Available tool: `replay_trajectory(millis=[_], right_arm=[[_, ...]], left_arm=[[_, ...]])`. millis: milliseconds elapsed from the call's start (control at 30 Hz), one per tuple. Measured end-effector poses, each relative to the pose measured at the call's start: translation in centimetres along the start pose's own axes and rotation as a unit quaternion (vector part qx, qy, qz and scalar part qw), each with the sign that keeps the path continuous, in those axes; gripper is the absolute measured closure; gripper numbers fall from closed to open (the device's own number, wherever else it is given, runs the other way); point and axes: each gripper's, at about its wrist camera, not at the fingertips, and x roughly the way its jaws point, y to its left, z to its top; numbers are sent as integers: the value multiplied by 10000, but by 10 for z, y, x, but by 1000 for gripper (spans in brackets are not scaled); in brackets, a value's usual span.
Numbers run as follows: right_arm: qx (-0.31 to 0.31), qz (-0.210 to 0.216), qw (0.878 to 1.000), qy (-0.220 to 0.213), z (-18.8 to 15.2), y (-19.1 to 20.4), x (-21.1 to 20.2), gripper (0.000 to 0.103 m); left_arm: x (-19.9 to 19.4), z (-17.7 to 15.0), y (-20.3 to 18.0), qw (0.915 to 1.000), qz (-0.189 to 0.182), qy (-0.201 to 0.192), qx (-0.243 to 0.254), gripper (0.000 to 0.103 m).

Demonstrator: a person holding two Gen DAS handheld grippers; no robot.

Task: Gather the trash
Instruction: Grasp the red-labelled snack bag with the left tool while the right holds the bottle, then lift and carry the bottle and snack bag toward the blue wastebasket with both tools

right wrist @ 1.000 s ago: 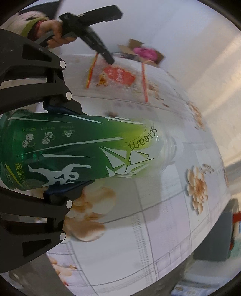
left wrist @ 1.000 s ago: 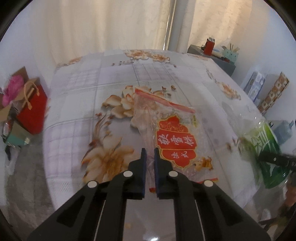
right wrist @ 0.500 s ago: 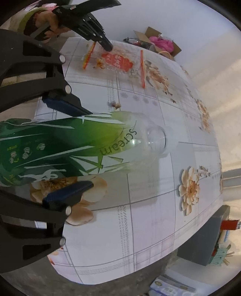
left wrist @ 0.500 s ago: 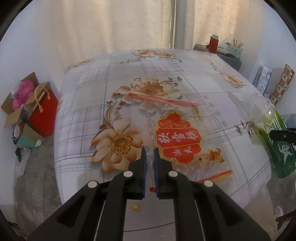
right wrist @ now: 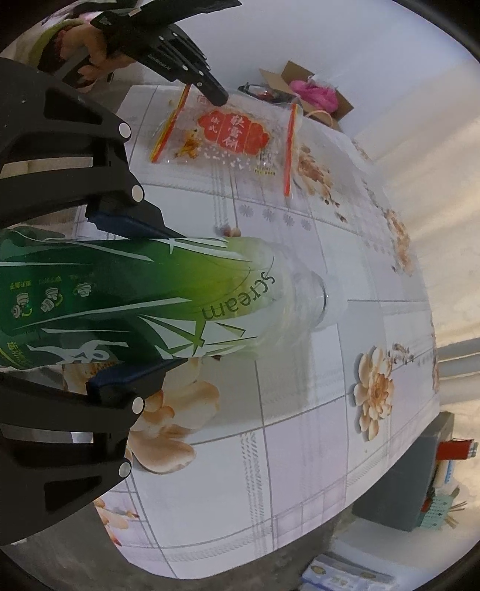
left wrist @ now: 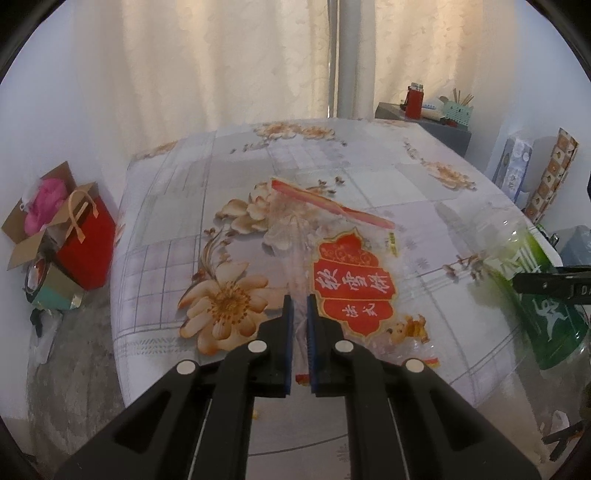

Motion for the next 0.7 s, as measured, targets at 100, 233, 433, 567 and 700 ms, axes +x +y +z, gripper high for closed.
replay_trajectory(millis=[100,233,433,567,700], right_arm=[[35,47,10000,-30,-1,-1,-2,50],[80,78,9999,-96,-2,-3,-7,50],[147,114,9996,-224,-7,-2,-15,50],[209,151,9993,-274,-11,-2,-18,50],[252,189,9990,-306,-11,-3,-19,50]], left_arm=[[-5,4,-7,9999,-22,-77,68,97],[-11,10,-15,9997,-36,-175,137,97],[-17,13,-25,9994,-56,-265,204,97],[-22,17,-30,9991,-82,-331,245,97],[-26,20,-34,9988,-90,-393,293,97]])
